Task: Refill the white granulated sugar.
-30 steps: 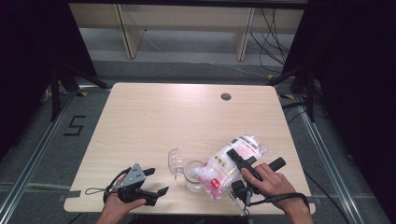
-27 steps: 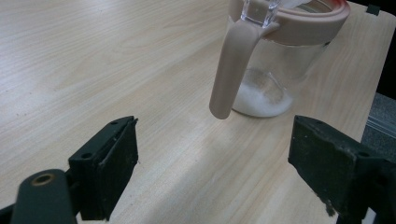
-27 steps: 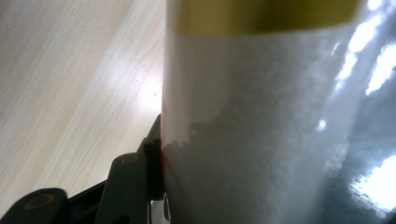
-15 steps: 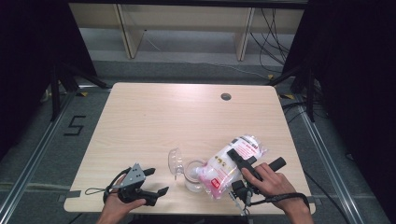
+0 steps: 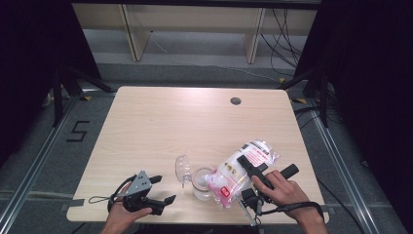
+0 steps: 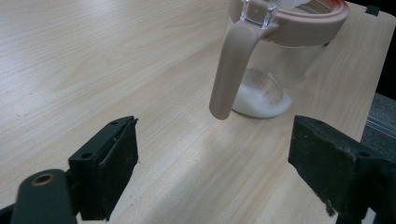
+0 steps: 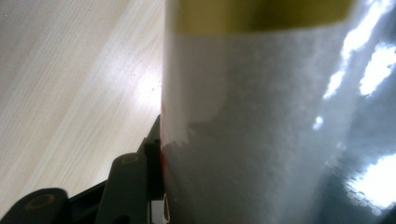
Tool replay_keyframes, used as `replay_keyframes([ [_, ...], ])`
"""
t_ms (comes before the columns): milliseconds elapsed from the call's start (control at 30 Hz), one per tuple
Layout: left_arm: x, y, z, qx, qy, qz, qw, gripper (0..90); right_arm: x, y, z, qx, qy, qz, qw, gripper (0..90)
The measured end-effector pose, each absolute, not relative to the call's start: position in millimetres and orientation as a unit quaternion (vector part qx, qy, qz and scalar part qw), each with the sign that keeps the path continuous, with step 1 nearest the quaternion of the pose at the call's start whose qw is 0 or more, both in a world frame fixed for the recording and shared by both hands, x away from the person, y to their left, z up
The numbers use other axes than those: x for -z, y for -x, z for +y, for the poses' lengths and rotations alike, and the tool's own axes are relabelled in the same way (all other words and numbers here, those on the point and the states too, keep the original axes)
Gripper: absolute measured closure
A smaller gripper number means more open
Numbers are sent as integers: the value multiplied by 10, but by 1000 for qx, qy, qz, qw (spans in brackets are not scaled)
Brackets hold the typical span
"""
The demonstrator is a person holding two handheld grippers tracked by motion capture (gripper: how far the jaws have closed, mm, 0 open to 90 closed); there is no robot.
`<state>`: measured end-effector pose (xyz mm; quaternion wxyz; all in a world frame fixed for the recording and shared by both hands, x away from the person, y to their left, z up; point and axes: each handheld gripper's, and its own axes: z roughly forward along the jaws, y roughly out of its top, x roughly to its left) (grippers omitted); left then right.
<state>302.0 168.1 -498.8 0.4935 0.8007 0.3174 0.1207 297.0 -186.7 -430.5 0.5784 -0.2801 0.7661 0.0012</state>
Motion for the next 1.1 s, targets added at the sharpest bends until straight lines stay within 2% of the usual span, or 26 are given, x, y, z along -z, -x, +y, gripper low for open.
replay_keyframes([
  [367,4981,-3016,1684,-123,-802,317,492,154,4263,-2994,-1848,12,316,750,581,529],
  [733,4974,-3031,1696,-129,-807,304,490,154,4270,-2986,-1849,11,312,753,579,530],
  [1100,4979,-3015,1684,-123,-801,317,493,154,4278,-2971,-1865,10,299,757,582,532],
])
